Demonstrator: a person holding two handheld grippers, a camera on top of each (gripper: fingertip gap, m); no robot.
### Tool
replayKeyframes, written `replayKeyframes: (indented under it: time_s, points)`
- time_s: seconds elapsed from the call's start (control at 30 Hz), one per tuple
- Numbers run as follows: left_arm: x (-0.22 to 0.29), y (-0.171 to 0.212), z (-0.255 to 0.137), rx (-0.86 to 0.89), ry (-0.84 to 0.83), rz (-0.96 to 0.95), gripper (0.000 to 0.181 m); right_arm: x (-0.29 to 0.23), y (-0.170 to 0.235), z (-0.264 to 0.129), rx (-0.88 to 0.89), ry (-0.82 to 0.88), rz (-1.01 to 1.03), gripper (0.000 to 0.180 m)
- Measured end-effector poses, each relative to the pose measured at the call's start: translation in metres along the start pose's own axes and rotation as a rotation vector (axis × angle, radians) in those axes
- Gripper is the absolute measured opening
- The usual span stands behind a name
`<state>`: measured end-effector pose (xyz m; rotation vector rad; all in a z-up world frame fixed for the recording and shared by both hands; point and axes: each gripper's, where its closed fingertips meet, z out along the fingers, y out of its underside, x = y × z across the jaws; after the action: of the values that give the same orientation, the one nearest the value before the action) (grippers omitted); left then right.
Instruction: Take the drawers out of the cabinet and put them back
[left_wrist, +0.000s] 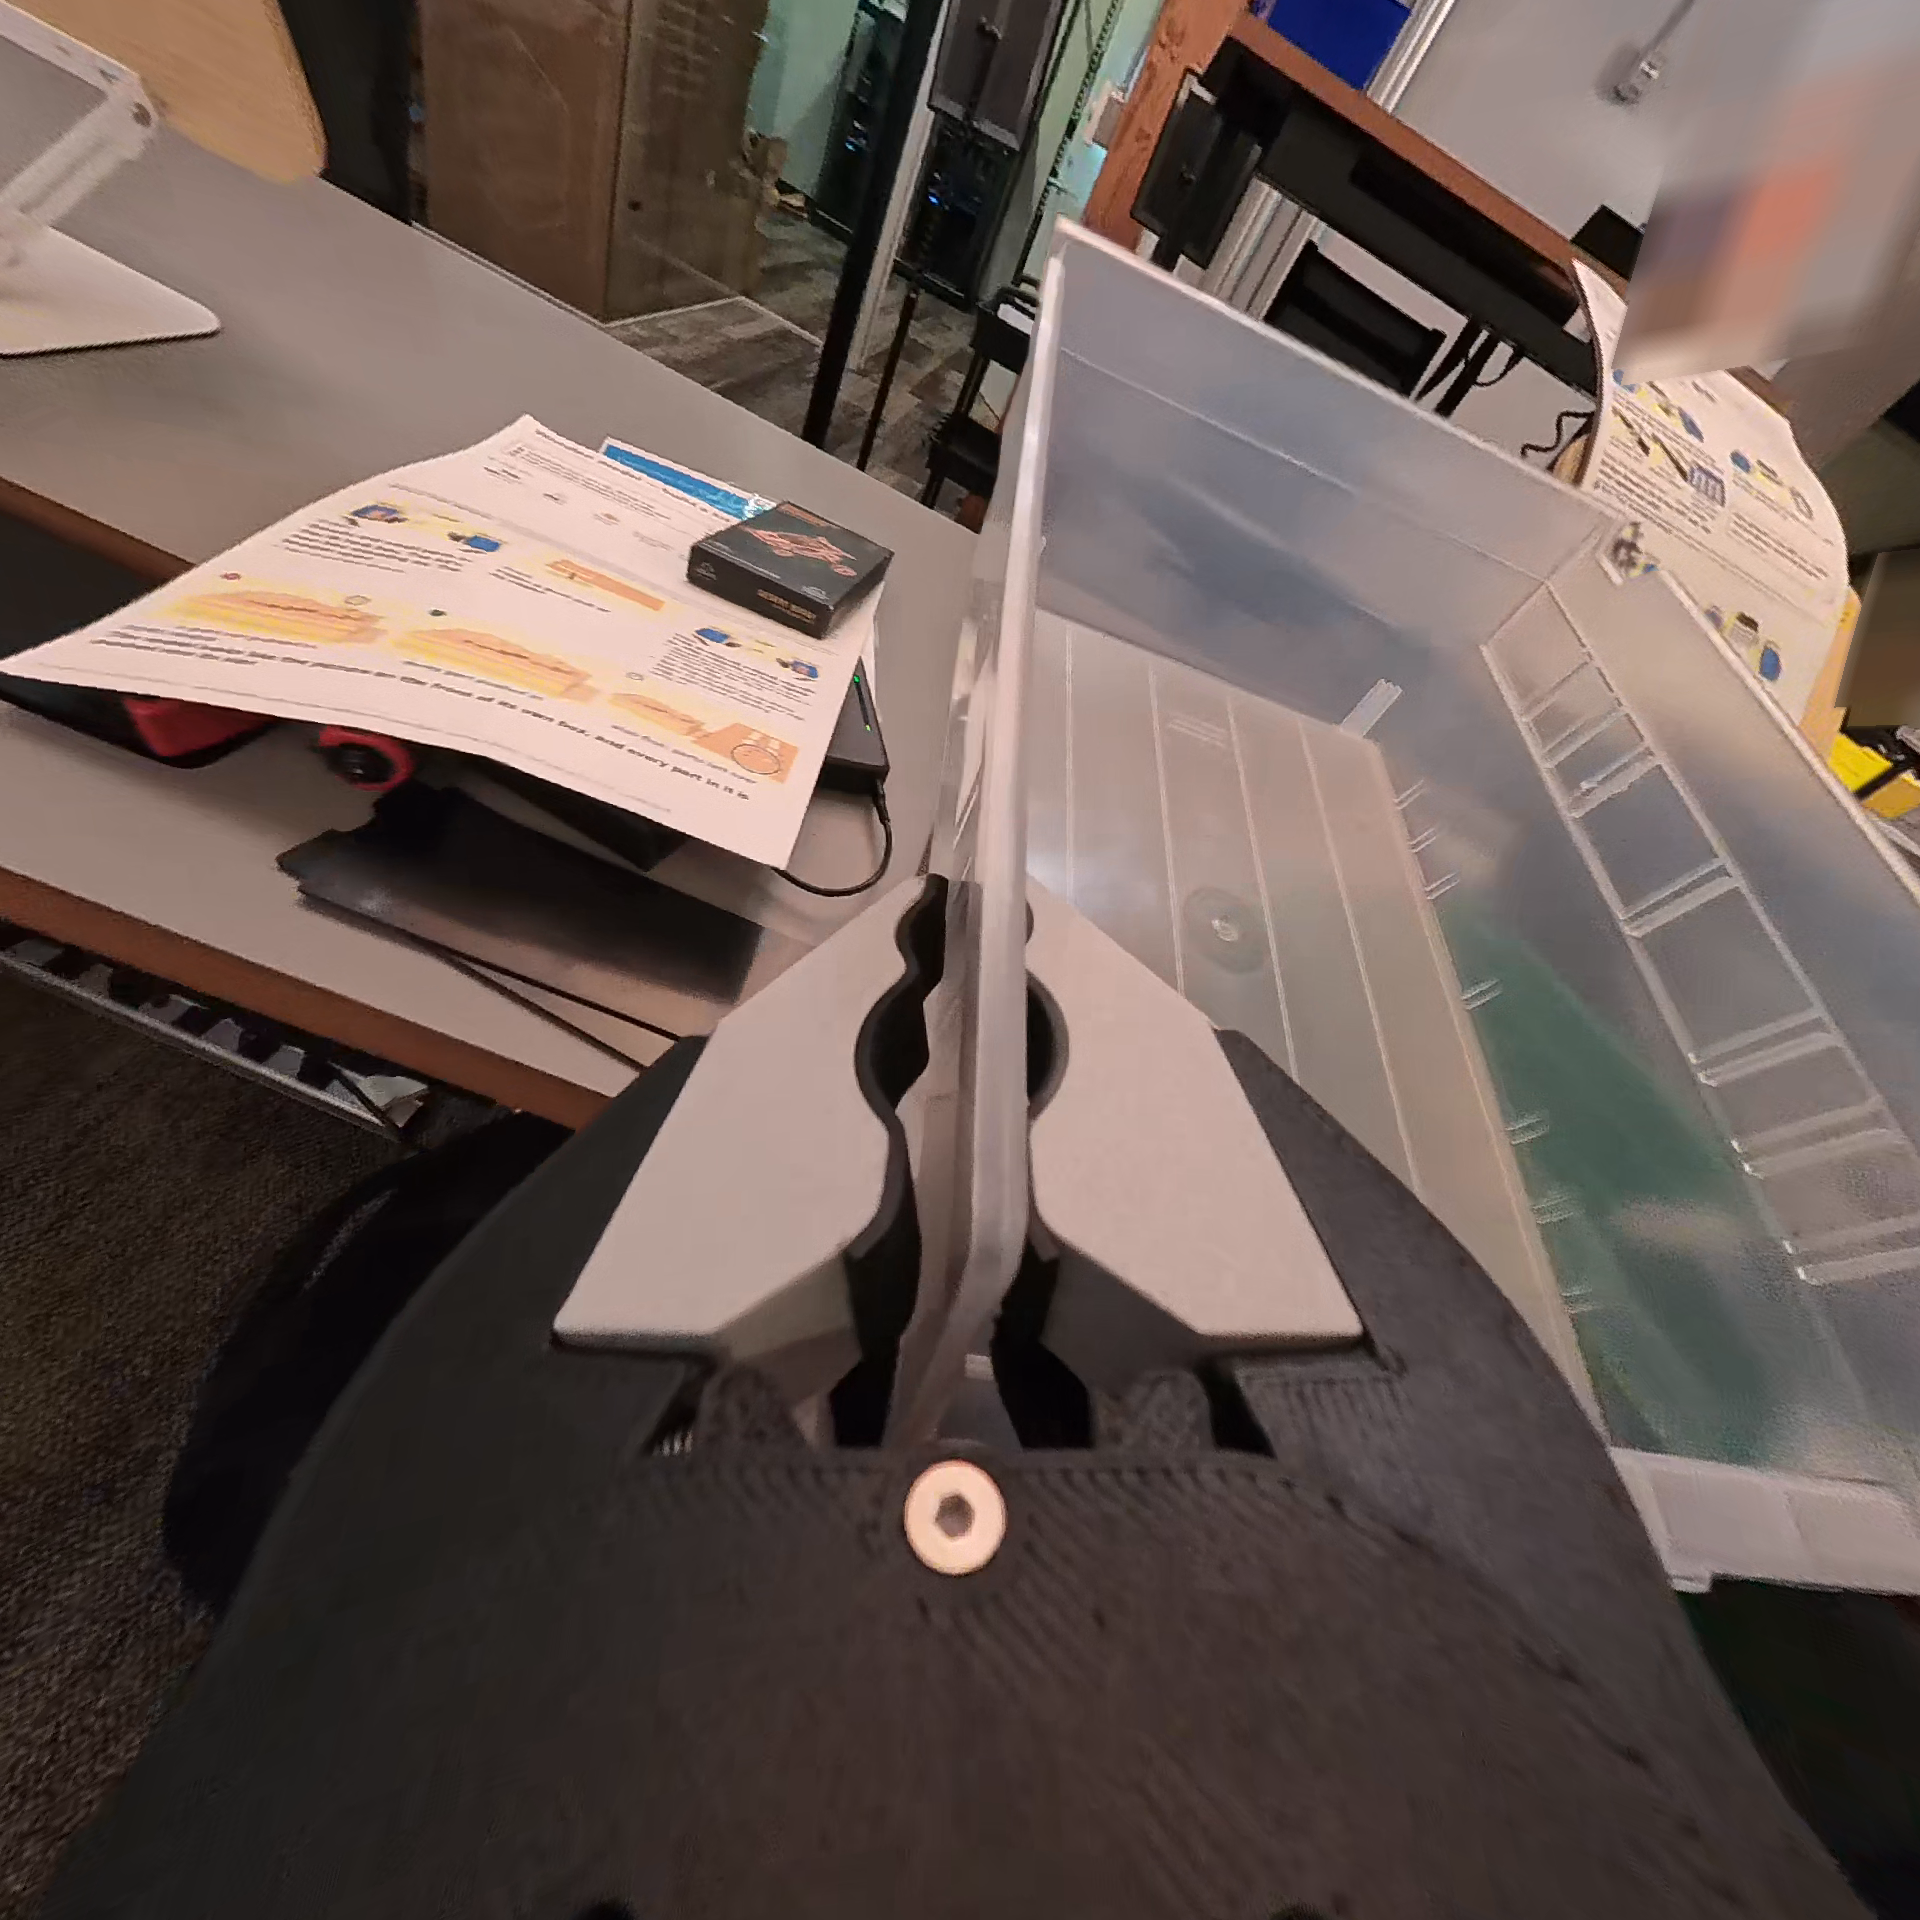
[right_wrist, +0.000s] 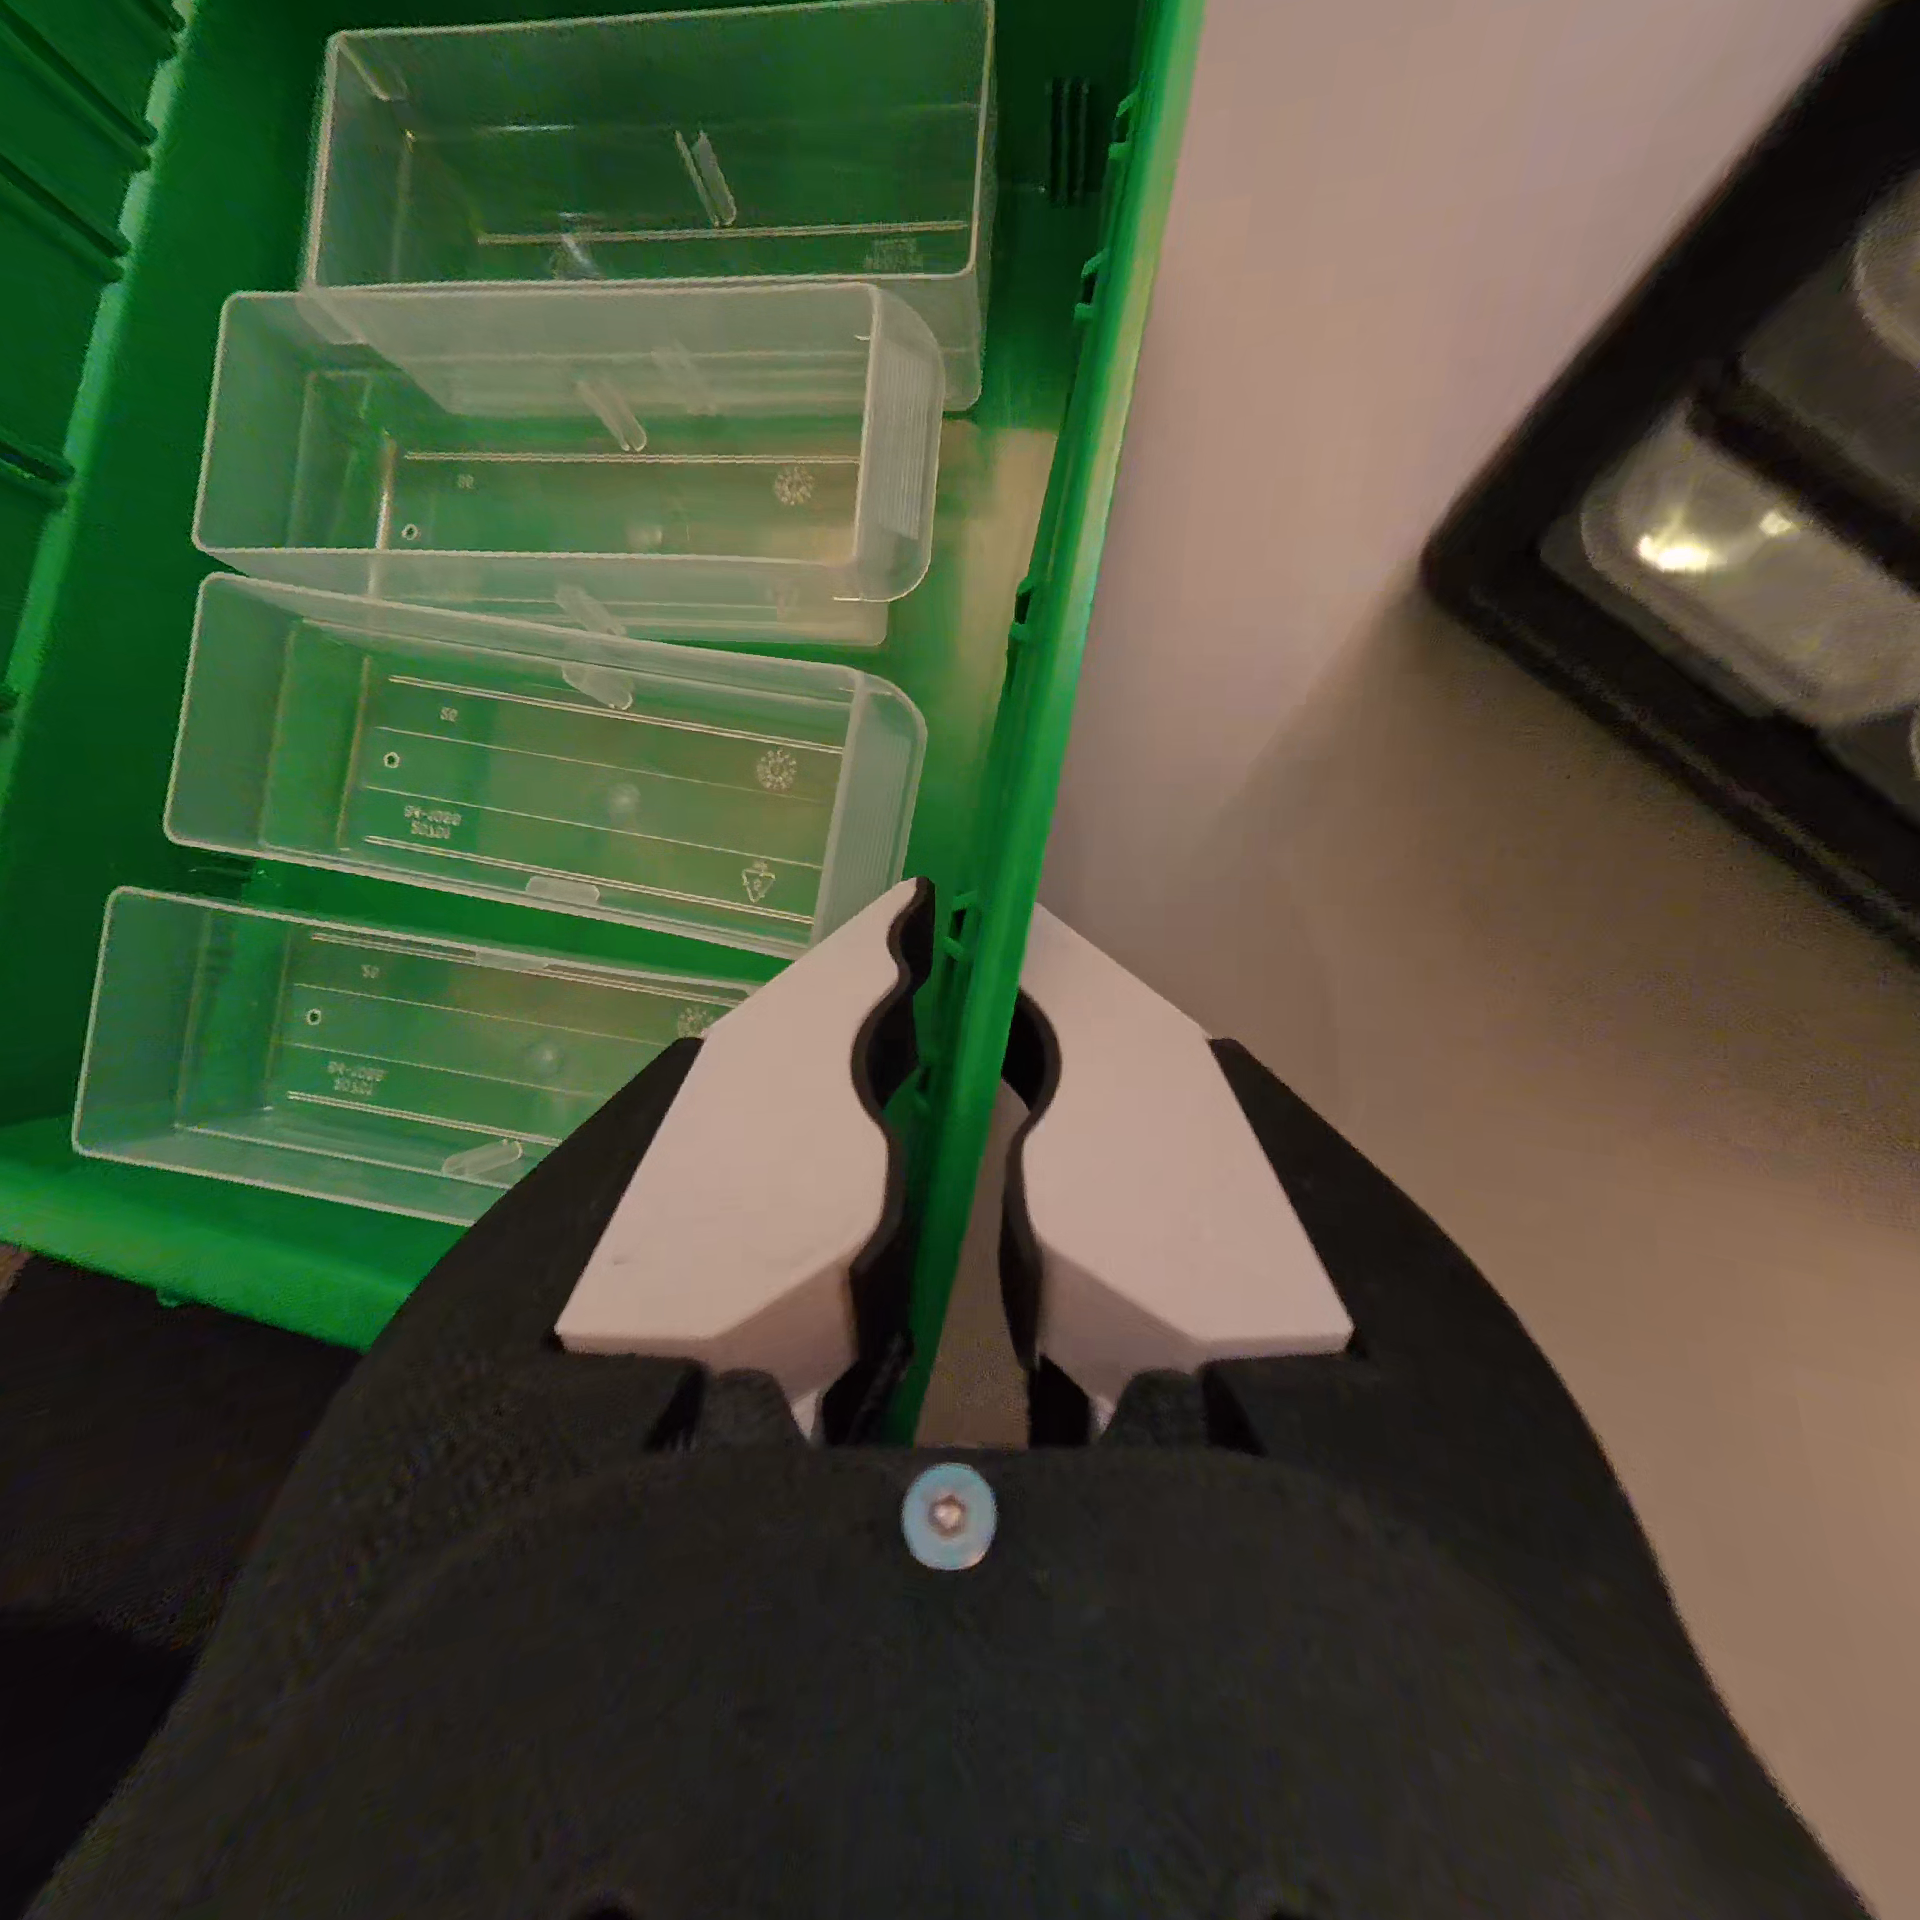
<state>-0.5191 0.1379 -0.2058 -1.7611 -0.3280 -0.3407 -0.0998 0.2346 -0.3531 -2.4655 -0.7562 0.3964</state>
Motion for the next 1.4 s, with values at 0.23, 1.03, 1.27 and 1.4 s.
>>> replayKeyframes:
  time_s: [0.23, 1.03, 1.27, 1.4]
  points:
    - [-0.009, -0.005, -0.004, 0.026, -0.013, -0.024, 0.006, 0.005, -0.081, 0.048, 0.090, 0.078, 0.076, 0.010]
    - [0.061, -0.011, 0.016, 0.026, 0.153, 0.030, 0.006, -0.024, -0.164, -0.056, 0.502, -0.127, 0.153, 0.091]
    - [0.201, 0.010, 0.050, -0.057, 0.362, 0.196, 0.006, 0.004, -0.078, -0.267, 0.897, -0.279, 0.162, 0.086]
    - [0.308, 0.047, 0.076, -0.140, 0.543, 0.283, 0.006, 0.038, -0.012, -0.313, 0.987, -0.198, 0.295, 0.098]
